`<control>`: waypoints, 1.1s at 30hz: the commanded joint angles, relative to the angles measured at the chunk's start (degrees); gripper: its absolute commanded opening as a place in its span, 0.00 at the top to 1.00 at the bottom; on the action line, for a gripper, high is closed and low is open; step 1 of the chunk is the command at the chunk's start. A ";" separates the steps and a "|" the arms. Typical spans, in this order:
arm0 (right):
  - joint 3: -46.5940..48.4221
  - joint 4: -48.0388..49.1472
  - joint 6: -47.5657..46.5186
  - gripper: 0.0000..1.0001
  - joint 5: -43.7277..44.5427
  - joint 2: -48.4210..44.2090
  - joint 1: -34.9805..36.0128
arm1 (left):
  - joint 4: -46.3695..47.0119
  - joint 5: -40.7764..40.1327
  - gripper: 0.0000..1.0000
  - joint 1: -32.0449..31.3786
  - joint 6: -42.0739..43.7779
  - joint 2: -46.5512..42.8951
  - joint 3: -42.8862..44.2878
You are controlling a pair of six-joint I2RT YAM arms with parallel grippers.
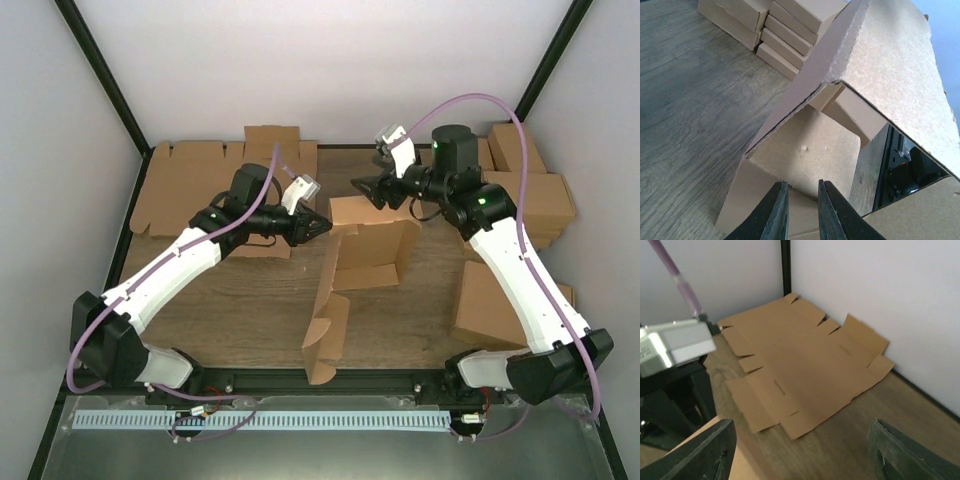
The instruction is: Fold the paper box
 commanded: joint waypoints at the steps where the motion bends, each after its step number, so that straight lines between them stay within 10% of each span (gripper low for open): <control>1: -1.76 -5.74 3.32 0.27 -4.07 -1.11 0.41 | -2.81 -2.09 0.81 -0.24 1.07 0.04 -1.66; 16: -19.20 2.33 7.66 0.33 -7.51 -11.30 0.36 | -3.07 -3.17 0.81 -0.25 0.90 -0.63 -1.89; 33: -1.01 -12.28 -20.39 0.31 -1.44 -5.17 0.36 | -1.93 -2.24 0.80 -0.24 0.64 -0.33 -2.19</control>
